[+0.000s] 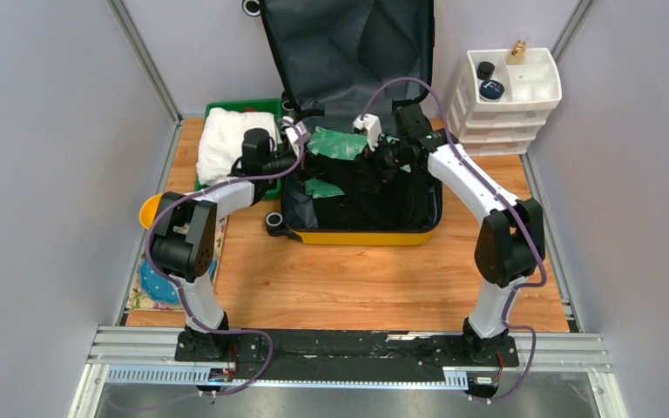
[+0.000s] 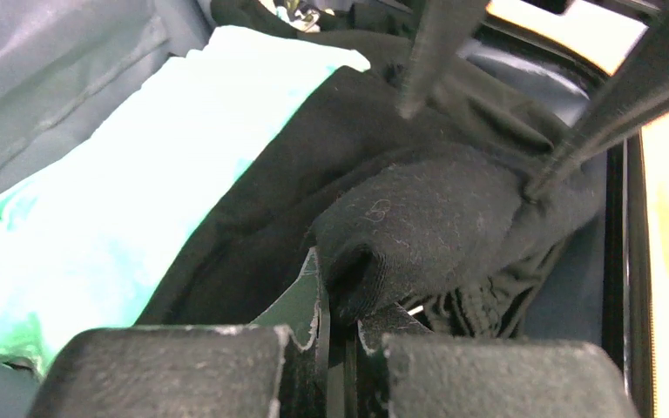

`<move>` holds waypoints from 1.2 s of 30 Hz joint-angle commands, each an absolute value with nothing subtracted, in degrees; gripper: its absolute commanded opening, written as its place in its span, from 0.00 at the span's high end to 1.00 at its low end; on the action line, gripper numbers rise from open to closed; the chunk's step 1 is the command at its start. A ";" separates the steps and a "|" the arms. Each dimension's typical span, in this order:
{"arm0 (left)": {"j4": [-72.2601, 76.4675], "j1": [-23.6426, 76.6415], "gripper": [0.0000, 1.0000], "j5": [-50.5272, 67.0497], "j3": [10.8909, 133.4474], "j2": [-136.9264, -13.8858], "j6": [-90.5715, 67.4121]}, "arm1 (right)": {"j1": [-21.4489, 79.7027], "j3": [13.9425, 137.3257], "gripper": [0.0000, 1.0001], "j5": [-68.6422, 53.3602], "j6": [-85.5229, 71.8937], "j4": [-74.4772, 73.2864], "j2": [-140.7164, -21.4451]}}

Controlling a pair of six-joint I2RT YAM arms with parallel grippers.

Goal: Open, take out, and arrange the luggage

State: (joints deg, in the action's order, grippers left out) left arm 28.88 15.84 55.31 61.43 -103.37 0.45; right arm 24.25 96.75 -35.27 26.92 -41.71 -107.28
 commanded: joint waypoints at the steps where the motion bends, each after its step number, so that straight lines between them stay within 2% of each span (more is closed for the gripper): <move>1: 25.42 16.35 1.00 52.04 67.58 -104.41 -3.78 | 23.82 89.05 0.19 -32.26 19.26 -38.24 -97.94; 9: 16.36 16.44 1.00 44.39 76.28 -108.45 -8.69 | 27.33 77.97 0.12 -23.92 16.70 -31.74 -91.41; 12: 16.69 16.44 1.00 43.68 77.34 -109.07 -10.45 | 29.96 75.07 0.08 -16.11 16.26 -27.35 -90.70; 16: 16.70 16.44 1.00 42.81 77.61 -108.90 -11.60 | 33.04 75.05 0.08 -1.71 17.76 -26.54 -93.77; 17: 16.70 16.52 1.00 42.37 77.52 -108.64 -11.78 | 33.05 75.41 0.11 -0.10 17.58 -26.63 -94.39; 20: 16.61 16.44 1.00 41.40 77.17 -107.58 -11.60 | 32.35 76.37 0.28 7.99 17.32 -25.93 -95.27; 21: 16.35 16.44 1.00 41.14 77.17 -107.32 -11.86 | 32.00 76.64 0.43 9.13 17.31 -25.58 -95.19; 23: 16.26 16.09 1.00 42.00 77.34 -106.44 -12.04 | 30.68 78.04 0.60 10.98 17.84 -25.05 -95.01; 24: 16.69 15.91 1.00 43.06 77.34 -106.09 -11.95 | 30.15 78.66 0.77 10.99 17.93 -25.14 -95.01; 27: 18.45 15.12 1.00 46.75 76.99 -104.33 -11.26 | 27.78 81.64 1.00 9.76 18.89 -25.49 -94.66; 36: 14.95 11.69 1.00 47.02 79.36 -98.18 -5.02 | 24.26 85.86 1.00 -1.30 25.13 -18.46 -92.02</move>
